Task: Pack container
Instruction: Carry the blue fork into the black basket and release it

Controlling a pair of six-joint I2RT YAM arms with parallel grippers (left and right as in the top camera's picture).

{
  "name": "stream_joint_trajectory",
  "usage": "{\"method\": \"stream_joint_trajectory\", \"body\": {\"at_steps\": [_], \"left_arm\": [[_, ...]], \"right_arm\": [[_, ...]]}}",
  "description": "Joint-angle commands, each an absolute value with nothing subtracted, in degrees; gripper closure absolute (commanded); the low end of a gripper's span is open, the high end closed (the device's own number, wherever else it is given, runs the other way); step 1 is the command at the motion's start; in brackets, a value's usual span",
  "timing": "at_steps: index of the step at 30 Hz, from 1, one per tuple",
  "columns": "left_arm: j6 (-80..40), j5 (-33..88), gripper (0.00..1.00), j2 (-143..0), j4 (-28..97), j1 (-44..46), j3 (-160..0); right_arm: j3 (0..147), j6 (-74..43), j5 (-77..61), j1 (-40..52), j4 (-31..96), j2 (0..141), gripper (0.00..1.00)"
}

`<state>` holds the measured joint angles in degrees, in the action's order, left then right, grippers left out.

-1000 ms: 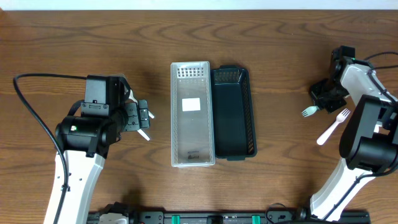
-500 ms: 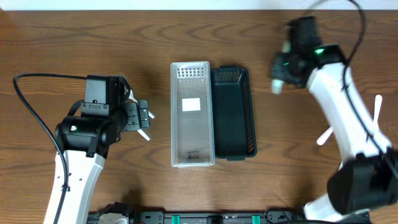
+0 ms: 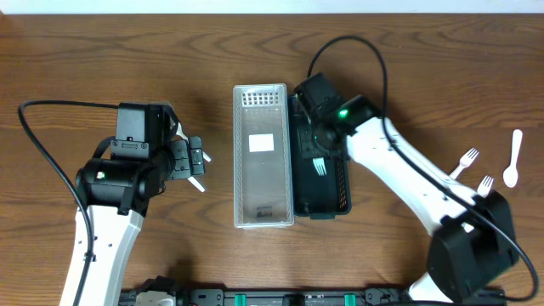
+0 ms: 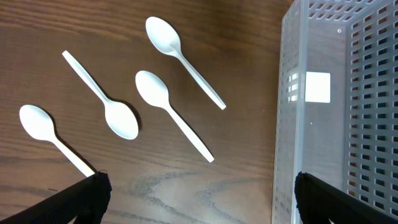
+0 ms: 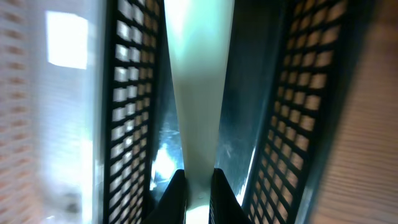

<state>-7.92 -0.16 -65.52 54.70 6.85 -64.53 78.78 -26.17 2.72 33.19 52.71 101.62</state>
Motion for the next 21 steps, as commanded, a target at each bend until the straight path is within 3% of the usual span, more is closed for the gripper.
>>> {"method": "stream_joint_trajectory", "body": {"at_steps": [1,5,6,15,19,21], "left_arm": [[-8.2,0.0,0.04,-65.5,54.8,6.7,-64.7],[-8.2,0.0,0.04,-65.5,55.0,6.7,-64.7],[-8.2,0.0,0.04,-65.5,55.1,6.7,-64.7],[-8.2,0.0,0.04,-65.5,55.2,6.7,-64.7],[-8.2,-0.1,0.04,-65.5,55.2,6.7,-64.7],[-8.2,0.0,0.04,-65.5,55.2,6.7,-64.7]], "right_arm": [[77.1,-27.2,3.1,33.6,51.0,103.1,0.96],[77.1,-27.2,3.1,33.4,49.7,103.2,0.64],[77.1,-27.2,3.1,33.4,49.5,103.2,0.61],[83.3,-26.1,10.1,30.2,50.0,100.1,0.60],[89.7,-26.9,12.6,22.1,53.5,96.0,0.57],[91.2,-29.0,12.5,15.9,55.7,94.2,0.50]]}}
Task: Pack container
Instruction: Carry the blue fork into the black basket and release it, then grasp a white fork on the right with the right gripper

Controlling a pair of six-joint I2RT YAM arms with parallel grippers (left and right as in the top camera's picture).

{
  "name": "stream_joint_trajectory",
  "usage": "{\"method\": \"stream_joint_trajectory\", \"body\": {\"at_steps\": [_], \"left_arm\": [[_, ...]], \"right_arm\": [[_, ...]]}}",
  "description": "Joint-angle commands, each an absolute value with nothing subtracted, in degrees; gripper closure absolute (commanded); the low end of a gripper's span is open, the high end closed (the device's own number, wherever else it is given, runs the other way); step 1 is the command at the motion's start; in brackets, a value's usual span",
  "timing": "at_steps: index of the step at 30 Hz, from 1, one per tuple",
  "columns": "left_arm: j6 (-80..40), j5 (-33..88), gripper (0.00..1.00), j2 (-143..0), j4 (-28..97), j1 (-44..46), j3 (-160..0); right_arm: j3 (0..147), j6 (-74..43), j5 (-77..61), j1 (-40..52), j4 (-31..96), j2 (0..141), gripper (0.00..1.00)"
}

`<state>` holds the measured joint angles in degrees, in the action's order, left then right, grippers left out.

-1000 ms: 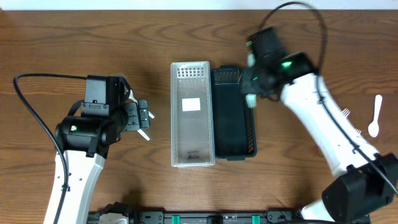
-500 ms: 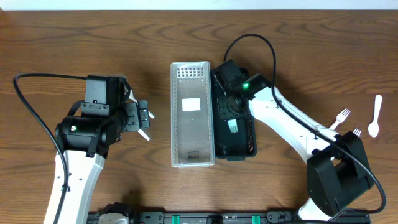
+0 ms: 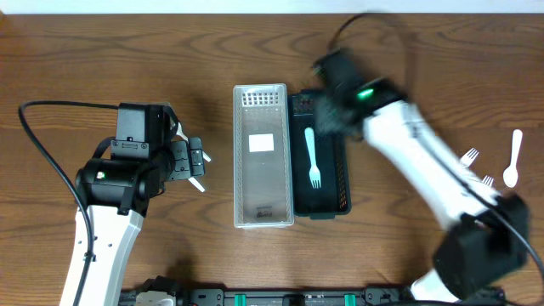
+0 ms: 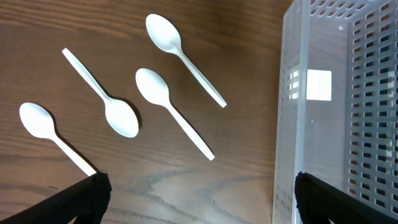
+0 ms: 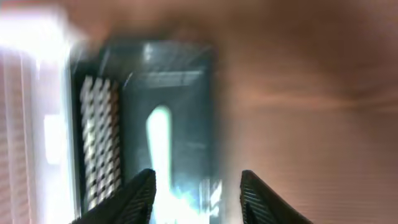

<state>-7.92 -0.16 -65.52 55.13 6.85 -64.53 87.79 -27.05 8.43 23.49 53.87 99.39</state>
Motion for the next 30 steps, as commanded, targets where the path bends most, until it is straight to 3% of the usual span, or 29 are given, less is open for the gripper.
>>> {"method": "stream_joint_trajectory", "body": {"at_steps": [1,4,8,16,30], "left_arm": [[-8.2,0.0,0.04,-65.5,55.2,6.7,-64.7],[-8.2,0.0,0.04,-65.5,55.4,6.7,-64.7],[-8.2,0.0,0.04,-65.5,55.5,6.7,-64.7],[-8.2,0.0,0.04,-65.5,55.4,6.7,-64.7],[-8.2,0.0,0.04,-65.5,55.4,6.7,-64.7]], "right_arm": [[91.3,-30.0,11.9,12.1,56.8,93.3,0.46],[91.2,-31.1,9.1,1.3,60.5,92.9,0.30],[88.0,-30.9,5.3,-12.3,62.9,94.1,0.16],[76.2,-25.1,0.8,-28.0,57.3,101.0,0.19],[74.4,-20.1,0.8,-26.3,50.8,112.1,0.15]]}}
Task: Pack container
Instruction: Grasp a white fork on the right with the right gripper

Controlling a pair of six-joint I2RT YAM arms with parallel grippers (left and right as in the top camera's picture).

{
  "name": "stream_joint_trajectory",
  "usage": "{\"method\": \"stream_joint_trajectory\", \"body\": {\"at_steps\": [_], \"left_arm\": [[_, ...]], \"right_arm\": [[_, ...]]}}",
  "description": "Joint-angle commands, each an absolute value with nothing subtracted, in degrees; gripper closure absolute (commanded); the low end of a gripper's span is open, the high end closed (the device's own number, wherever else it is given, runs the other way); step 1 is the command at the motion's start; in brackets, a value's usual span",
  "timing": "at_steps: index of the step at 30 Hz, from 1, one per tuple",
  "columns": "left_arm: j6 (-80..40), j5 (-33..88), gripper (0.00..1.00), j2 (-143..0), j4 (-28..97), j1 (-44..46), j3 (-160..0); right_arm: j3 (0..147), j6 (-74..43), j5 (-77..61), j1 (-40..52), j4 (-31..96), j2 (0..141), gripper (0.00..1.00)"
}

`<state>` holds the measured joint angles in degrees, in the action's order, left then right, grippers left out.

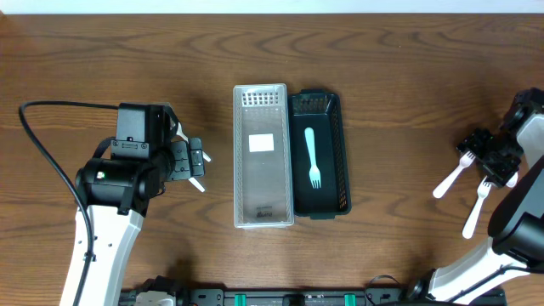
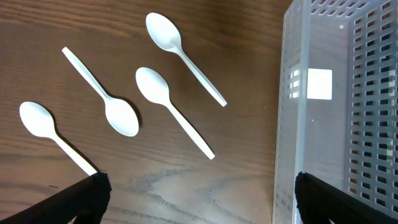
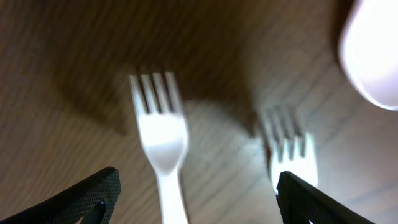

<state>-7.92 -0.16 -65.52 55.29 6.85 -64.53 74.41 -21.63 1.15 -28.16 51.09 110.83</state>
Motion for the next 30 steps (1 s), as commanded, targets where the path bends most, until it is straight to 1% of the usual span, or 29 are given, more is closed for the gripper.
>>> {"method": "stream_joint_trajectory", "body": {"at_steps": [1,11,13,15,17,19,21,23,25,26,27,30], "left_arm": [[-8.2,0.0,0.04,-65.5,55.4,6.7,-64.7],[-8.2,0.0,0.04,-65.5,55.4,6.7,-64.7],[-8.2,0.0,0.03,-65.5,55.4,6.7,-64.7],[-8.2,0.0,0.04,-65.5,55.4,6.7,-64.7],[-8.2,0.0,0.04,-65.5,55.4,6.7,-64.7],[-8.2,0.0,0.04,-65.5,55.4,6.7,-64.7],[-8.2,0.0,0.04,-65.5,55.4,6.7,-64.7],[-8.2,0.0,0.04,-65.5,55.4,6.7,-64.7],[-8.2,0.0,0.04,-65.5,55.4,6.7,-64.7],[-8.2,0.0,0.04,-65.5,55.4,6.7,-64.7],[-8.2,0.0,0.04,-65.5,55.4,6.7,-64.7],[-8.2,0.0,0.04,-65.5,55.4,6.7,-64.7]], "right_arm": [[74.4,-20.1,0.8,-25.8,50.5,112.6,0.15],[74.3,-20.1,0.8,-22.9,50.1,114.9,0.14],[74.1,-20.1,1.1,-22.9,50.1,114.9,0.15],[73.9,-20.1,1.1,-22.9,50.2,114.9,0.18],[73.4,-20.1,1.0,-22.9,50.1,114.9,0.29],[72.8,-20.1,1.1,-22.9,50.1,114.9,0.45],[72.1,-20.2,1.1,-22.9,49.8,114.9,0.56],[71.4,-20.3,1.1,-22.9,49.6,114.9,0.62],[71.1,-20.3,1.0,-22.9,49.5,114.9,0.71],[71.0,-20.3,1.0,-22.9,49.5,114.9,0.75],[71.0,-20.3,1.1,-22.9,49.5,114.9,0.76],[71.0,-20.3,1.0,-22.9,49.5,114.9,0.76]]}}
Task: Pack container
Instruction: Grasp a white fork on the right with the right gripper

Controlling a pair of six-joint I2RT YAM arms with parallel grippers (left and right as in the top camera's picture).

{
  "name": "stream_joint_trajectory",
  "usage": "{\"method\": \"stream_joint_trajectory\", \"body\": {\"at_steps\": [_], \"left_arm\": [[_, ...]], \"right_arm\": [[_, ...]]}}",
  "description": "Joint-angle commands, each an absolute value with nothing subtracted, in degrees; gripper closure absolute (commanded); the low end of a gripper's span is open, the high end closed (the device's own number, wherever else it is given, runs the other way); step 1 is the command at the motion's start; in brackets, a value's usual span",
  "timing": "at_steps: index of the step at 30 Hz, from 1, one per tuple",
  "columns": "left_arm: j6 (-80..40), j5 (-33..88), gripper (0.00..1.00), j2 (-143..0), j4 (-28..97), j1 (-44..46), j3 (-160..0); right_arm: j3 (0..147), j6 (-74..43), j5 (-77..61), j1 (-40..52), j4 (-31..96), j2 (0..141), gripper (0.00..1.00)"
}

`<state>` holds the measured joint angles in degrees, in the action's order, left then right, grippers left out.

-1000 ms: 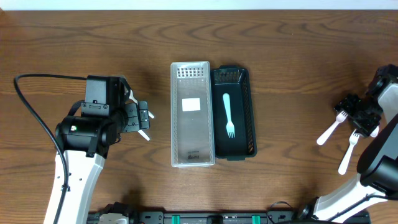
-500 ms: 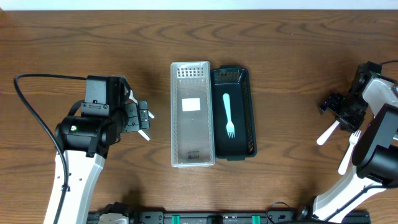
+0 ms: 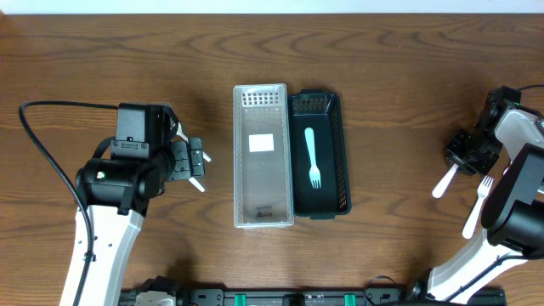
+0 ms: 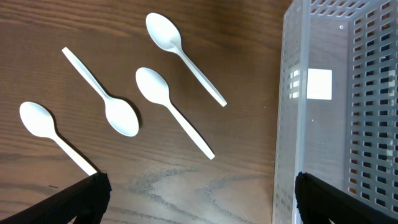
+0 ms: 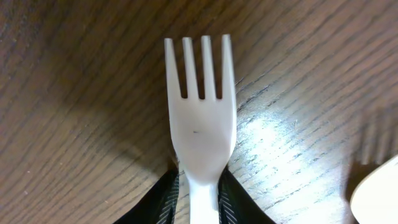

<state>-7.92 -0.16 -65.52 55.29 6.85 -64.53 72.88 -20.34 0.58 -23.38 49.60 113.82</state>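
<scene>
At the table's far right, my right gripper (image 3: 460,158) (image 5: 199,198) is shut on the neck of a white plastic fork (image 5: 200,118) (image 3: 443,183) that lies on the wood, tines pointing away from the camera. A black basket (image 3: 342,161) in the middle holds a teal fork (image 3: 311,158). A clear white basket (image 3: 240,161) (image 4: 339,106) stands against its left side, with only a label inside. My left gripper (image 3: 194,161) (image 4: 199,199) hangs open above several white spoons (image 4: 163,94) on the table left of the clear basket.
A second white fork (image 3: 476,208) lies near the table's right edge, below the right gripper. Part of a white spoon bowl (image 5: 380,194) shows right of the held fork. Cables run from both arms across the table.
My right gripper was open above two white forks at the far right. It is now lower and shut on the neck of one. The left arm and the baskets have not moved.
My right gripper was shut on the teal fork down inside the black basket. Then the fork lay in the basket and the gripper was open above it. Then it hung open over the white forks at the far right, and now it grips one.
</scene>
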Motion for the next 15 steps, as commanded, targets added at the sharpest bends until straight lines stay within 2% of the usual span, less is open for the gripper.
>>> {"method": "stream_joint_trajectory", "body": {"at_steps": [1,4,8,15], "left_arm": [[-8.2,0.0,0.04,-65.5,55.4,6.7,-64.7],[-8.2,0.0,0.04,-65.5,55.4,6.7,-64.7],[-8.2,0.0,0.04,-65.5,55.4,6.7,-64.7],[-8.2,-0.1,0.04,-65.5,55.4,6.7,-64.7]], "right_arm": [[71.0,-20.3,1.0,-22.9,49.5,114.9,0.77],[71.0,-20.3,1.0,-22.9,49.7,114.9,0.83],[71.4,-20.8,1.0,-22.8,50.2,114.6,0.98],[76.3,-20.1,1.0,-18.9,54.6,106.2,0.99]]}}
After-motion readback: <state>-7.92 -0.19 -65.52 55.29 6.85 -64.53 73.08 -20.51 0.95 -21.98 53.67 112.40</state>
